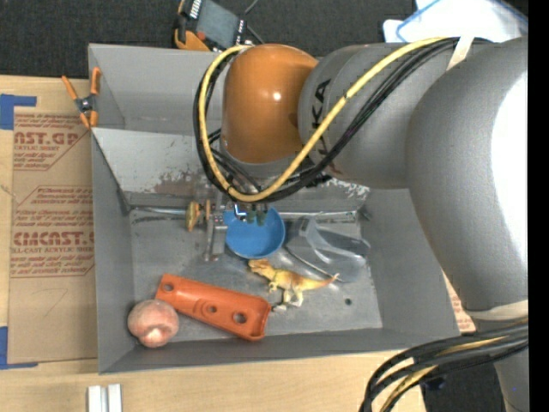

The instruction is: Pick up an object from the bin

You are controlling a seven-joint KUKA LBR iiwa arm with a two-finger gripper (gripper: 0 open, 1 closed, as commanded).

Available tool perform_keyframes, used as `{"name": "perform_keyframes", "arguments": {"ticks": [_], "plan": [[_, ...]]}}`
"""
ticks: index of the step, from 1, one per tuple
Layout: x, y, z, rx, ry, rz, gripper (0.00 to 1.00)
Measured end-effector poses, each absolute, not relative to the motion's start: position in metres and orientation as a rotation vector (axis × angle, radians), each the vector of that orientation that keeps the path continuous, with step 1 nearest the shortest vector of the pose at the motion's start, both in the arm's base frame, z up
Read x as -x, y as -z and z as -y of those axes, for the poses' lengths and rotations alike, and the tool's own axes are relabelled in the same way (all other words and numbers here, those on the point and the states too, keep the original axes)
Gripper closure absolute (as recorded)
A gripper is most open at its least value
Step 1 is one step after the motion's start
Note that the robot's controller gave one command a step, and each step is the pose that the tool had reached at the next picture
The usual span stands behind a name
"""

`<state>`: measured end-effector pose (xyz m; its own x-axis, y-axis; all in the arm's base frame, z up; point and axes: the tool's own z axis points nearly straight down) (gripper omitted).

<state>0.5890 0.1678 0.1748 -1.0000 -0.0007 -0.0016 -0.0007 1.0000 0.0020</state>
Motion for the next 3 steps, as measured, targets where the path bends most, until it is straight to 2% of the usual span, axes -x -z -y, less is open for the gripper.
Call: {"name": "perform_keyframes", "arguments": {"ticks": [1,2,3], "plan": [[-0.589,-0.175,-0.168,0.001,-0.003,-3.14,0.0],[-0.586,-0.186,-0.159,-0.014,-0.006,-3.137,0.0],[-0.585,-0.171,-0.161,-0.033,-0.008,-3.137,0.0]]}}
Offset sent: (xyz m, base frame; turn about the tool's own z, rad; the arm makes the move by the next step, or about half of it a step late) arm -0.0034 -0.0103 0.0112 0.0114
